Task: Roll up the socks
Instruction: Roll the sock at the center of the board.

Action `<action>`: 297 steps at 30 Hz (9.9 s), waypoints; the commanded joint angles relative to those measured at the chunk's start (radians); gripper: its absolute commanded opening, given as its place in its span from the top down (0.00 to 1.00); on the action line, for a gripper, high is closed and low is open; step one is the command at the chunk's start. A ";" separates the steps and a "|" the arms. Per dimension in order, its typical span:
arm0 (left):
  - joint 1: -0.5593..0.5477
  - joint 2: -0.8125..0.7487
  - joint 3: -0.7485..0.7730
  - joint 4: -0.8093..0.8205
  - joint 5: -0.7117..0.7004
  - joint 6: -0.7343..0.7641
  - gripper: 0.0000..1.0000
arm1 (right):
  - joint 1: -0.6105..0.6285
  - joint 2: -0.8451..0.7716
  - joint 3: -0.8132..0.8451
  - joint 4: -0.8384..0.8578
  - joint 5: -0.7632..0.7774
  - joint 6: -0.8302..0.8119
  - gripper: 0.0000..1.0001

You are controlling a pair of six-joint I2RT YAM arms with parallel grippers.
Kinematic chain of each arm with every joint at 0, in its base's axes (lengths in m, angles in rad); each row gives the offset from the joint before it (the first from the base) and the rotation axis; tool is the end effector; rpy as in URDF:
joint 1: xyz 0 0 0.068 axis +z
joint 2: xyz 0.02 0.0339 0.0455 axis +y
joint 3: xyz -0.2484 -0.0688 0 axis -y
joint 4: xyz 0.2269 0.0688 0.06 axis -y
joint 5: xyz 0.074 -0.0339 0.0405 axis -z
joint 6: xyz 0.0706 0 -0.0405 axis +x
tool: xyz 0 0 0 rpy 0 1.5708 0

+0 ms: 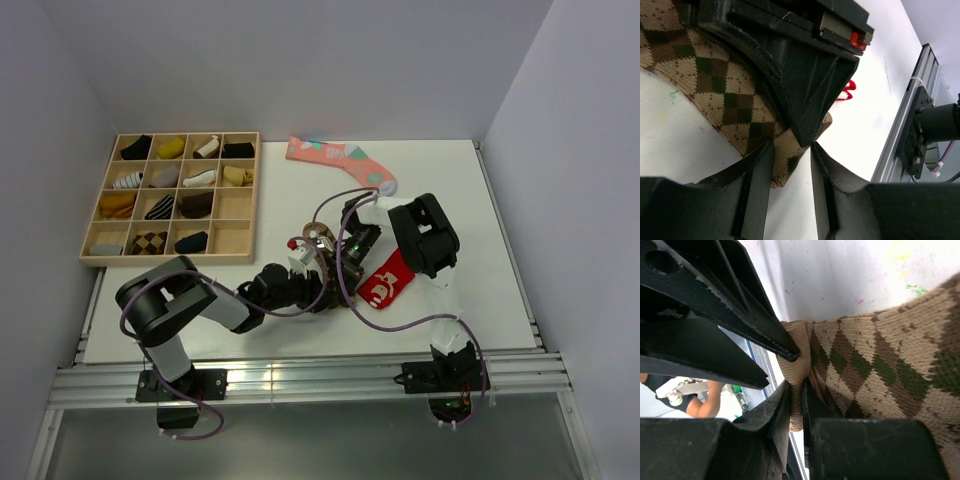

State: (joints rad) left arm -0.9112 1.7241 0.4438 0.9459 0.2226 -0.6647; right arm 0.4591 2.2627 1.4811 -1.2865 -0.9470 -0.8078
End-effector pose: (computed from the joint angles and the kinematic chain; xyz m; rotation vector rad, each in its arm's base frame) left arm 0.1809 -0.2588 0.1119 0.4250 2.0693 -1.2277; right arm 0.2676 0.1962 0.0863 1.2145 -2.2018 -1.3681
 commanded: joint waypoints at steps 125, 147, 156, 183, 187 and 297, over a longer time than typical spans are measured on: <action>0.173 0.226 0.464 -0.849 0.362 -0.133 0.85 | 0.291 -0.838 -0.795 0.920 0.576 -0.028 0.86; 0.179 0.112 0.279 -0.678 0.153 -0.364 0.83 | 0.018 -0.482 -0.434 0.423 0.232 -0.002 0.90; 0.135 0.046 0.191 -0.598 0.051 -0.420 0.82 | -0.048 -0.318 -0.306 0.300 0.218 0.048 0.92; -0.006 -0.277 0.045 -0.423 -0.359 -0.142 0.58 | -0.059 -0.154 -0.171 0.273 0.370 0.185 0.95; -0.014 -0.233 0.078 -0.331 -0.232 0.020 0.57 | -0.057 -0.132 -0.150 0.262 0.378 0.185 0.95; 0.152 0.405 0.636 -0.998 0.497 -0.087 0.99 | 0.136 -1.098 -0.829 0.789 0.470 -0.137 0.37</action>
State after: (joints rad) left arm -0.7528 2.0712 1.1065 0.0799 0.8177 -0.7990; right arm 0.5663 1.1618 0.6537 -0.5529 -0.5056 -0.9363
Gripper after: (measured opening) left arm 0.082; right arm 0.625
